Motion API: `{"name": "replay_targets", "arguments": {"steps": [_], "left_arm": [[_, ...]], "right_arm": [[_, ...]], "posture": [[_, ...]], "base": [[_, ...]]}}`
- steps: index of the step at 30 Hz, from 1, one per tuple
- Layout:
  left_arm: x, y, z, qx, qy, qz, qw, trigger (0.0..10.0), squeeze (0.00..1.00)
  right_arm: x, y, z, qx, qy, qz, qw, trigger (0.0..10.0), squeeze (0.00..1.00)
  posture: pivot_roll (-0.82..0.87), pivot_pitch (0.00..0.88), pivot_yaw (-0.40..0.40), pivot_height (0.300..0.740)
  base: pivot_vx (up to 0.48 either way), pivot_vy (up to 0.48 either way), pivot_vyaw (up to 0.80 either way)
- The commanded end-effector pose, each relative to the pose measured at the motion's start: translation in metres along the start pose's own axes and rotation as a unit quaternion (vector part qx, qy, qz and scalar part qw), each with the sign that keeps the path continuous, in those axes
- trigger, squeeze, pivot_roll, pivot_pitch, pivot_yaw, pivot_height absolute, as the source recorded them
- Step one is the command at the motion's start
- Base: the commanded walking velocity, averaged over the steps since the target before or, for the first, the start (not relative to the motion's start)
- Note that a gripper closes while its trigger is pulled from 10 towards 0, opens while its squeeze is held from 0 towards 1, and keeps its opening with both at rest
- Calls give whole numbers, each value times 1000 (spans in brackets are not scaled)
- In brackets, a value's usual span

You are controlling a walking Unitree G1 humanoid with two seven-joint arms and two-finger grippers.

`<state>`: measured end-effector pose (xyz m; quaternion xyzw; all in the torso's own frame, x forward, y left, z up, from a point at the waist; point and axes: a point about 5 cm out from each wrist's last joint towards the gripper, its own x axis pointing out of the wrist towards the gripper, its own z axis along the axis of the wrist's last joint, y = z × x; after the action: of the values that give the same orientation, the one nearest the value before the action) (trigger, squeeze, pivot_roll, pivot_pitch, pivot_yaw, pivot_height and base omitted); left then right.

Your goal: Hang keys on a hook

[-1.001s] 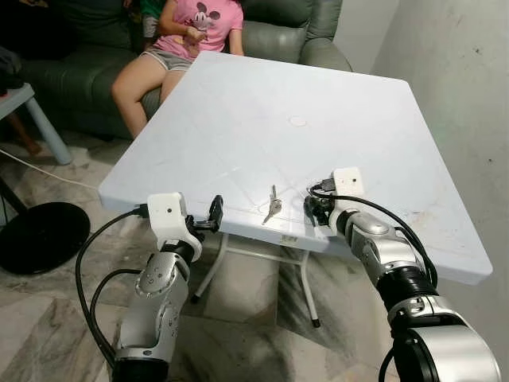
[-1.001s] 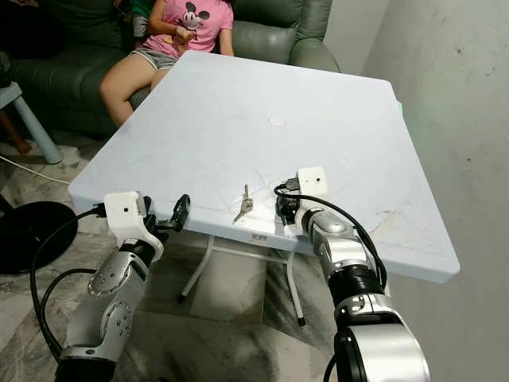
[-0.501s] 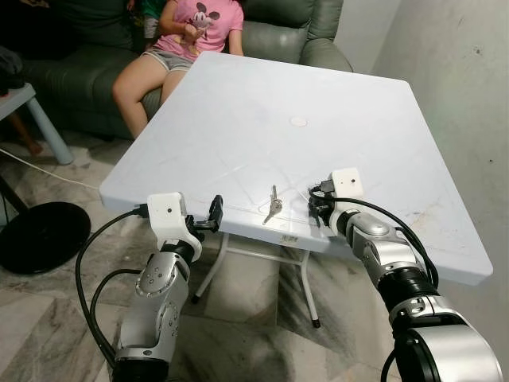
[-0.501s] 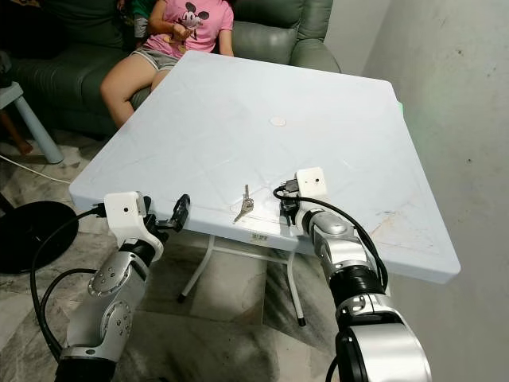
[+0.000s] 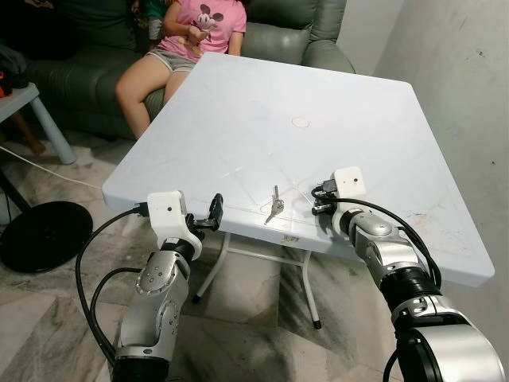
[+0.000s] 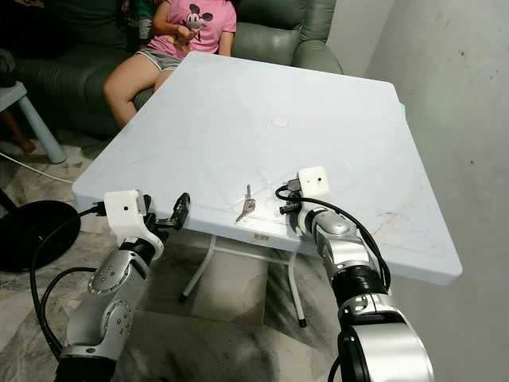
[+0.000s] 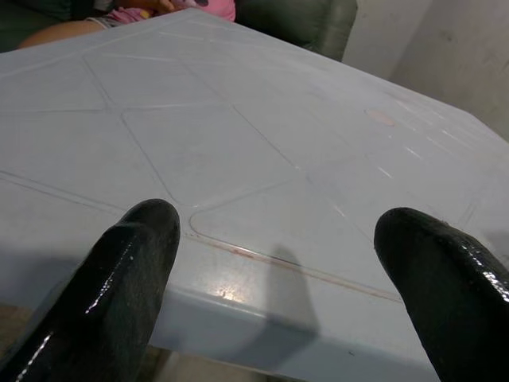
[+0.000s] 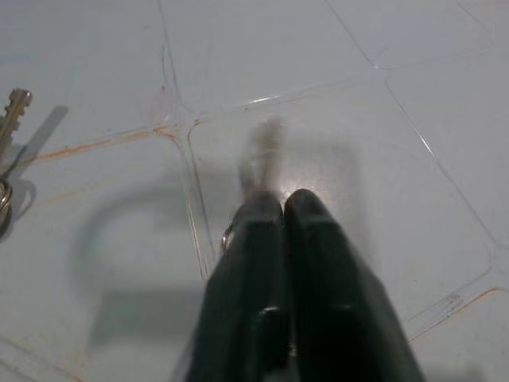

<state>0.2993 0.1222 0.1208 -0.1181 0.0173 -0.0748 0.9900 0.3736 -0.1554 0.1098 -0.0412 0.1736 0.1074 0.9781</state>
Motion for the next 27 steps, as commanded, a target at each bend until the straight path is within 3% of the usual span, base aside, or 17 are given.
{"name": "replay_targets", "arguments": {"steps": [1,4,10,11,12,16,17,19,20,21,24,25,27], "left_arm": [[2,-2,2,1,-4,0,1000,10000,0],[2,-2,3,1,-5,0,1000,10000,0],[2,-2,3,2,-6,1,1000,10000,0],[3,-2,3,2,-6,0,1000,10000,0],[3,-2,3,3,-6,0,1000,10000,0],[3,-2,4,3,-6,-1,1000,10000,0],[4,-2,4,4,-6,1,1000,10000,0],[4,-2,4,4,-7,1,1000,10000,0],[4,-1,4,3,-7,2,1000,10000,0],[3,-1,4,4,-7,3,1000,10000,0],[3,-1,3,3,-7,3,1000,10000,0],[3,-1,3,3,-6,4,1000,10000,0],[3,-1,3,2,-7,4,1000,10000,0]], "right_arm": [[1,-1,3,16,-4,-5,1000,0,0],[1,1,8,46,-22,1,999,0,0],[1,1,14,66,-46,1,997,0,0],[1,1,16,67,-53,2,996,2627,0],[1,1,18,59,-59,6,997,10000,0],[1,2,17,77,-59,28,995,10000,0],[1,-3,17,78,-60,13,995,10000,1000],[1,-4,17,69,-61,9,996,10000,1000],[0,-4,18,55,-63,7,996,10000,749],[0,-3,18,55,-65,14,996,10000,0],[0,-5,17,59,-63,13,996,10000,0],[0,-5,17,67,-61,15,996,10000,1000],[0,-7,18,71,-61,4,996,10000,1000]], "posture": [[70,56,-96,732],[72,55,-96,732],[73,55,-95,732],[71,54,-93,732],[71,52,-93,732],[69,56,-92,732],[70,54,-94,732],[70,54,-94,732],[68,55,-94,732],[68,55,-94,732],[67,57,-94,732],[66,57,-93,732],[66,57,-93,732]], "base": [[0,0,0],[0,0,0],[0,0,0],[0,0,0],[0,0,0],[0,0,0],[0,0,0],[0,0,0],[0,0,0],[0,0,0],[0,0,0],[0,0,0],[0,0,0]]}}
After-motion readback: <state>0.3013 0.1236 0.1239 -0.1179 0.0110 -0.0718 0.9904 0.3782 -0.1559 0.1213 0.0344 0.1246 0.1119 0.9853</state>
